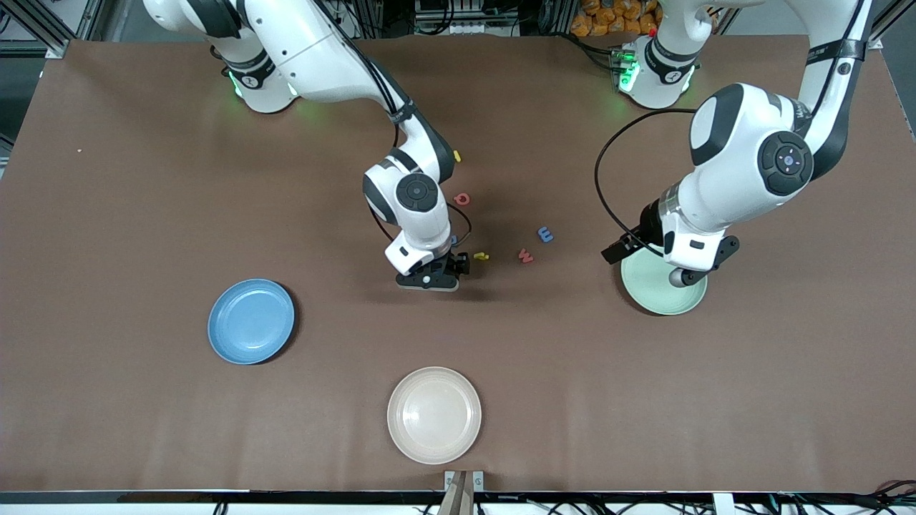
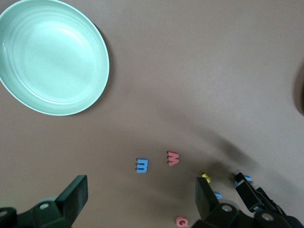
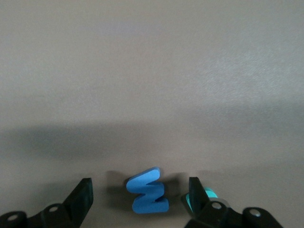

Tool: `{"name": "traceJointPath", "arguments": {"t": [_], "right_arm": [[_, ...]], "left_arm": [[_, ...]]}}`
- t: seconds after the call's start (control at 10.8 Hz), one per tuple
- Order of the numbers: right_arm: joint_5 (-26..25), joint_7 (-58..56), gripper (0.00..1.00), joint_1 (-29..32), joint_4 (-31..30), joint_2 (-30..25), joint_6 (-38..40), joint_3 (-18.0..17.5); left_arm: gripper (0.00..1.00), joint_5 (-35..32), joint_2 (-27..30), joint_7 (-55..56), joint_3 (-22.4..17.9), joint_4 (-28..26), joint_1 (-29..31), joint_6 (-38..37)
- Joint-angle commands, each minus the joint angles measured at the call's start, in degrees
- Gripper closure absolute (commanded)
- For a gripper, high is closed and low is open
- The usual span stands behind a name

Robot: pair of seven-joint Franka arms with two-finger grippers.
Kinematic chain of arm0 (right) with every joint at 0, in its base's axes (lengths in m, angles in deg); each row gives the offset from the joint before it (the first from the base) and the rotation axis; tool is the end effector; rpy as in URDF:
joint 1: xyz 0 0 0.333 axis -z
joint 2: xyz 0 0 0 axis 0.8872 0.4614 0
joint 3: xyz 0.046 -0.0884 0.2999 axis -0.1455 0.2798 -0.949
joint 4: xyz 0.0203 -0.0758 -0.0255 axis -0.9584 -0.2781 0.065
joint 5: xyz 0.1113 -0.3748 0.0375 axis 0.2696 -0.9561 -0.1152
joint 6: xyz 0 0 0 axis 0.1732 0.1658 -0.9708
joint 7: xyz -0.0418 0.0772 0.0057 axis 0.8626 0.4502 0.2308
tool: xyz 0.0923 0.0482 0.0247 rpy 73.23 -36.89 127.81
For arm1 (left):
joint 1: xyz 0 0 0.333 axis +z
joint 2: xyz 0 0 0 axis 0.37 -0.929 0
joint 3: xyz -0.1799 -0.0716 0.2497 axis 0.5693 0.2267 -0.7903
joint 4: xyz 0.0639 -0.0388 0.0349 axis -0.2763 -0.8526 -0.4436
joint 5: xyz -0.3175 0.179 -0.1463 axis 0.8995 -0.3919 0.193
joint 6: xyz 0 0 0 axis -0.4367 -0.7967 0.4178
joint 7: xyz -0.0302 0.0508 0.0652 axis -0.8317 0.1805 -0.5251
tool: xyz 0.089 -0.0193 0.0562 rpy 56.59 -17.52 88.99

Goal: Sort uppercase to blue plate, lowercase to green plate
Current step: 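Grasp the blue M with the right gripper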

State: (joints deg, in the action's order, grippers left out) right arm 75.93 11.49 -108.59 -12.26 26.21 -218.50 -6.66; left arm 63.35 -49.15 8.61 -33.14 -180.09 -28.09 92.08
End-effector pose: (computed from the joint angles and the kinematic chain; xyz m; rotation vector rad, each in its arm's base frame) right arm 0.5293 0.4698 0.1887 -3.0900 0.1251 -0.1647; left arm 0.5698 -0.2083 0.4192 2.8372 0.8687 -0.2243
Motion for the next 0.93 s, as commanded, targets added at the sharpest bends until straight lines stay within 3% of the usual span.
{"name": "traceJointPath", "arguments": {"t": [0.0, 0.74, 0.83], "right_arm": [[-0.4, -1.1, 0.13, -1.0, 1.8, 1.2, 0.0, 0.5], [-3.0, -3.4, 0.21, -1.2, 1.8, 2.4, -0.4, 0.6], [-3.0, -3.4, 0.26, -1.1, 1.8, 2.7, -0.8, 0.6]], "left_arm": [[0.0, 1.5, -0.5, 0.9, 0.0, -0.5, -0.3, 1.7], [0.0, 1.2, -1.9, 1.6, 0.0, -0.1, -1.4, 3.4], [0.0, 1.3, -2.1, 1.7, 0.0, 0.1, -1.4, 3.4]]}}
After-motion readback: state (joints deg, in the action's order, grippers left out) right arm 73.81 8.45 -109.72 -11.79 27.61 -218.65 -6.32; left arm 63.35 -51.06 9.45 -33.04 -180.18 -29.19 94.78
